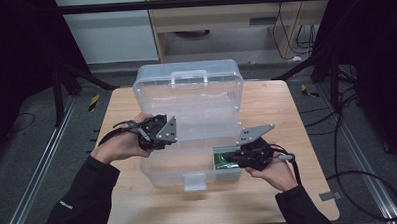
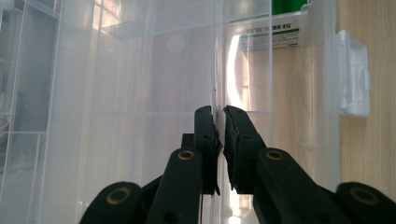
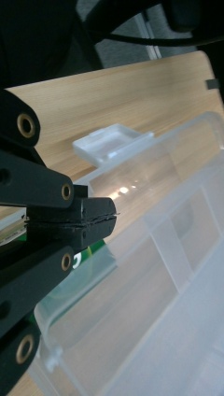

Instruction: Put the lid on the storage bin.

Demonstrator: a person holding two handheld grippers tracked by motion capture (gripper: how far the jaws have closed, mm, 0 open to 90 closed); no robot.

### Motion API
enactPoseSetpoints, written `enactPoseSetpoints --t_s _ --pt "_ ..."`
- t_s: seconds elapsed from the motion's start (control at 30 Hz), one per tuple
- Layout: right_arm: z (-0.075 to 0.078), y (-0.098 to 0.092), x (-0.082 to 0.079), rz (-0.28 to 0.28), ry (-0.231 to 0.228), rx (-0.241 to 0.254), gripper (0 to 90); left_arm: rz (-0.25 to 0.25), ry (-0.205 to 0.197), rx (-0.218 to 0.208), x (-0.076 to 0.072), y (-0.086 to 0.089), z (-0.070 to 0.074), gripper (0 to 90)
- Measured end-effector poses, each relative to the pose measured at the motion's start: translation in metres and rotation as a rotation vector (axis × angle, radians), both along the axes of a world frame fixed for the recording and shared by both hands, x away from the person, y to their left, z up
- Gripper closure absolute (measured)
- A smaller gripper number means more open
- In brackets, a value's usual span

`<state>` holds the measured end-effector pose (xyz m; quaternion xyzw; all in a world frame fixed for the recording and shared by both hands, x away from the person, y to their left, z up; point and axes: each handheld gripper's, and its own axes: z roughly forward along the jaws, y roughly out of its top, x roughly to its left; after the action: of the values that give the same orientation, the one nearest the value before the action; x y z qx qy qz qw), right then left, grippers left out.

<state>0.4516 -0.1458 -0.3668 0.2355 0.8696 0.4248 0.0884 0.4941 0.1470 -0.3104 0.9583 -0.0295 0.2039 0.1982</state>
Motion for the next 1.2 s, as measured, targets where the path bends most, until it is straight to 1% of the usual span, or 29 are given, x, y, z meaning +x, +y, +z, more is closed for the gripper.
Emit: enactPoseSetpoints --t_s 0.13,0.17,0.27,0.3,0.37,0.43,0.5,0.53,0.57,0.6,0.67,0.77,0.87,0.93,0.97,1.0,1.03,1.07,1.17,1.2 --pt "0.006 -0.005 0.000 -0.021 -0.008 0.034 90.0 -0.003 0.001 0.004 -0.001 0.000 -0.001 83.4" --pt "0.008 -0.006 0.000 -0.028 -0.020 0.039 90.0 -0.003 0.003 0.004 -0.002 0.000 -0.001 83.4" --pt "0.015 -0.009 -0.001 -0.044 -0.037 0.068 90.0 -0.004 0.007 0.006 -0.002 -0.001 -0.001 83.4" --pt "0.018 -0.011 0.000 -0.058 -0.051 0.089 90.0 -0.004 0.009 0.006 -0.003 -0.001 -0.002 83.4" --pt "0.023 -0.013 0.002 -0.079 -0.064 0.123 90.0 -0.004 0.015 0.007 -0.003 -0.001 -0.002 83.4" --pt "0.030 -0.017 0.005 -0.114 -0.084 0.177 90.0 -0.006 0.018 0.006 -0.004 -0.001 -0.002 83.4" --pt "0.034 -0.019 0.009 -0.146 -0.095 0.206 90.0 -0.013 0.013 0.007 -0.004 -0.001 -0.003 83.4" --pt "0.036 -0.021 0.013 -0.172 -0.106 0.225 90.0 -0.013 0.014 0.006 -0.004 -0.001 -0.003 83.4" --pt "0.038 -0.022 0.015 -0.183 -0.107 0.229 90.0 -0.014 0.015 0.006 -0.004 -0.001 -0.003 83.4" --pt "0.039 -0.023 0.019 -0.209 -0.118 0.231 90.0 -0.012 0.019 0.004 -0.005 0.000 -0.004 83.4" --pt "0.041 -0.025 0.027 -0.243 -0.126 0.242 90.0 -0.011 0.022 0.000 -0.005 0.000 -0.004 83.4" --pt "0.043 -0.027 0.037 -0.280 -0.126 0.253 90.0 -0.017 0.023 -0.002 -0.006 0.000 -0.005 83.4" --pt "0.043 -0.030 0.049 -0.315 -0.114 0.253 90.0 -0.017 0.032 -0.005 -0.007 0.001 -0.006 83.4" --pt "0.042 -0.031 0.053 -0.332 -0.109 0.244 90.0 -0.022 0.031 -0.004 -0.007 0.001 -0.007 83.3" --pt "0.042 -0.031 0.053 -0.332 -0.109 0.244 90.0 -0.022 0.031 -0.004 -0.007 0.001 -0.007 83.3" --pt "0.040 -0.033 0.058 -0.354 -0.104 0.236 90.0 -0.025 0.035 -0.004 -0.008 0.001 -0.007 83.3" --pt "0.040 -0.033 0.058 -0.354 -0.104 0.236 90.0 -0.025 0.035 -0.004 -0.008 0.001 -0.007 83.3" --pt "0.038 -0.037 0.062 -0.376 -0.100 0.251 90.0 -0.026 0.037 -0.004 -0.008 0.001 -0.008 83.3" --pt "0.036 -0.040 0.063 -0.389 -0.094 0.259 90.0 -0.028 0.050 -0.011 -0.009 0.002 -0.010 83.2" --pt "0.036 -0.041 0.064 -0.394 -0.097 0.253 90.0 -0.031 0.050 -0.010 -0.009 0.002 -0.010 83.1"
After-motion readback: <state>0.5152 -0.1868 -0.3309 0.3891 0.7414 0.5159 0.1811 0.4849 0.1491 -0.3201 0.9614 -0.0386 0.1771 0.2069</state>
